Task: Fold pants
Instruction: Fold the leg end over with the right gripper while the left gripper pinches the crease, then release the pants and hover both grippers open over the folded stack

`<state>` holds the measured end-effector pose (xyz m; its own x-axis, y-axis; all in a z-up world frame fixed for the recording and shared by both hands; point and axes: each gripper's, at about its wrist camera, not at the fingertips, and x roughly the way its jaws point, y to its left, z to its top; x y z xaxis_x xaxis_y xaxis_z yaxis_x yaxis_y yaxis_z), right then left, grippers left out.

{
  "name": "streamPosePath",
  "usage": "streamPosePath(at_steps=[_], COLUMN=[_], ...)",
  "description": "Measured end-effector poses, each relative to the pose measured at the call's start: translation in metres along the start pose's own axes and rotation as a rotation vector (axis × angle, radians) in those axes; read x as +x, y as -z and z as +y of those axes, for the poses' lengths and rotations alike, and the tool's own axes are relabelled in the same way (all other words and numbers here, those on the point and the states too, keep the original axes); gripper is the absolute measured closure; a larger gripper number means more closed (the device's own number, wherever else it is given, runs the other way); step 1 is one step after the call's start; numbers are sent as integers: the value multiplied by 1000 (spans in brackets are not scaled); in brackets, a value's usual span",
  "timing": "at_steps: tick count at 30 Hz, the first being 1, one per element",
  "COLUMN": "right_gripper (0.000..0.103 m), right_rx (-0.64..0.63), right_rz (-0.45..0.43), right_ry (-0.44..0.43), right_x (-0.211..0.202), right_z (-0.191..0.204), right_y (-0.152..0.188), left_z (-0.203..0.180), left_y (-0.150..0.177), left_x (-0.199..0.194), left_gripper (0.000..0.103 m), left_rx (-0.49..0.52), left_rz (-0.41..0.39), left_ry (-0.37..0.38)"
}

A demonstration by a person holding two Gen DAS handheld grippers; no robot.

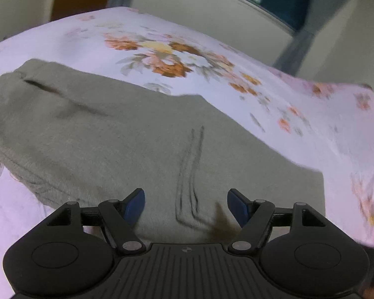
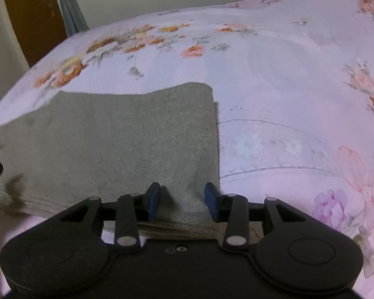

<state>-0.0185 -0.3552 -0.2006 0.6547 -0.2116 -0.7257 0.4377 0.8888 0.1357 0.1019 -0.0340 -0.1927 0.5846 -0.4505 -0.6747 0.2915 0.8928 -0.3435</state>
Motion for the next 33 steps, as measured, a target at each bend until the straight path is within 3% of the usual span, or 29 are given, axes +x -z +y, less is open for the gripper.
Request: streamPosePath(at_steps=[3, 7, 12, 19, 27, 33], right_gripper=[61, 59, 59, 59, 59, 59], right_rx=[89, 102, 178, 102, 179, 153], right_rz=[-63, -89, -106, -150, -166, -151], right_ry=[-20, 5, -25, 20, -37, -8], right_x=[-25, -36, -59, -93, -90, -82], right_z=[-1, 15, 18, 12, 14, 17], right_y=[13, 29, 37, 31, 34, 40], left_z=[4, 11, 10, -4, -10, -8], left_y=[12, 18, 14, 3, 4, 9], left_x=[-13, -28, -56, -83, -92, -82], left_gripper=[31, 31, 31, 31, 31, 31], left_rx=[27, 0, -8, -13, 41, 16], left_rz=[1, 1, -90, -181, -149, -124], left_ry=[18, 59, 93, 136, 147, 163])
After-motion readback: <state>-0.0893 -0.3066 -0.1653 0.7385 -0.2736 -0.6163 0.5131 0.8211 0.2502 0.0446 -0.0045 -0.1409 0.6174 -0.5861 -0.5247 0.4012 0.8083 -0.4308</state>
